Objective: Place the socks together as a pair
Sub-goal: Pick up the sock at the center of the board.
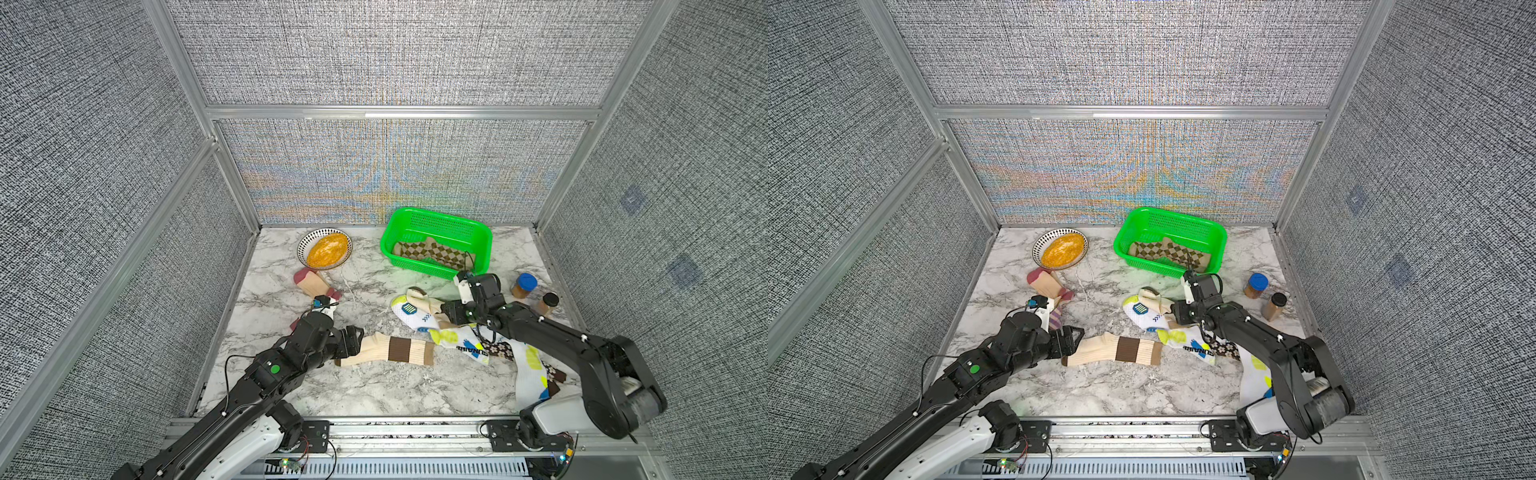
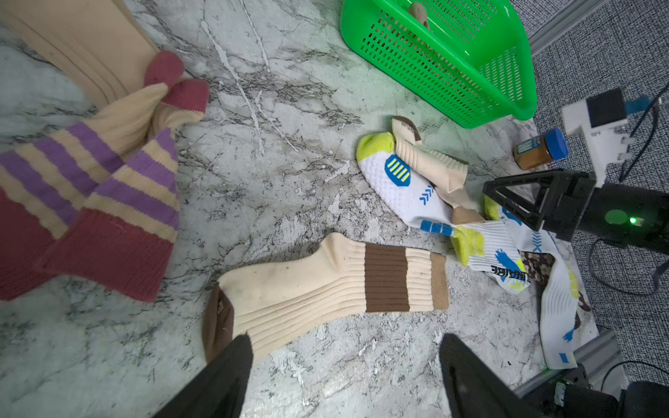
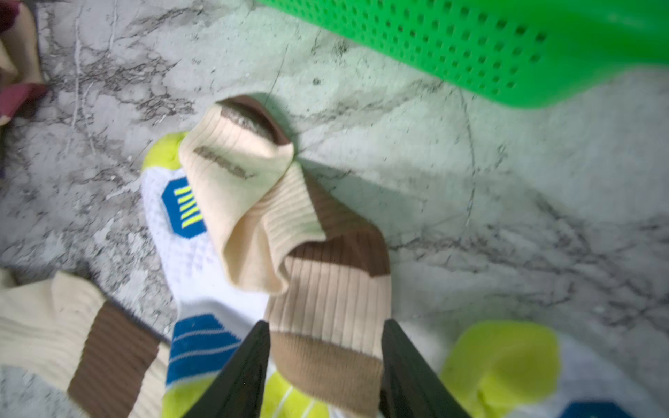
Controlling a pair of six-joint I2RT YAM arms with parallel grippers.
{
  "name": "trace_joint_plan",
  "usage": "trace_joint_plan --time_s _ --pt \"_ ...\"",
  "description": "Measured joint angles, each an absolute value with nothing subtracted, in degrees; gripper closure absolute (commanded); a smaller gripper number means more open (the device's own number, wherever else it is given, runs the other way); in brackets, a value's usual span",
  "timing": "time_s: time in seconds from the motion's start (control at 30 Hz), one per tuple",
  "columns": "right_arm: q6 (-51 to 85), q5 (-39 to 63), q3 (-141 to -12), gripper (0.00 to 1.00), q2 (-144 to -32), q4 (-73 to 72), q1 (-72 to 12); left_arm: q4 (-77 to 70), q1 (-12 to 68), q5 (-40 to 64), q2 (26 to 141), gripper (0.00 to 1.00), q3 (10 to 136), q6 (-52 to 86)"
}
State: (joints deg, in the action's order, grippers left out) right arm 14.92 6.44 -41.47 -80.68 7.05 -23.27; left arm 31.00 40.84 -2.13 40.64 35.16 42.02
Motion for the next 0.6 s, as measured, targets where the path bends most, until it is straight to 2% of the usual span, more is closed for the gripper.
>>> trace_joint_plan --time_s 0.23,0.6 --pt "24.8 14.4 -31.4 0.48 -73.6 3.5 -24.1 31.4 40.8 -2.7 40.4 0.17 34.7 42.0" --pt "31.2 17.1 -30.7 0.47 -79.5 -2.9 -23.4 31.3 40.8 -2.9 39.8 0.18 33.6 42.1"
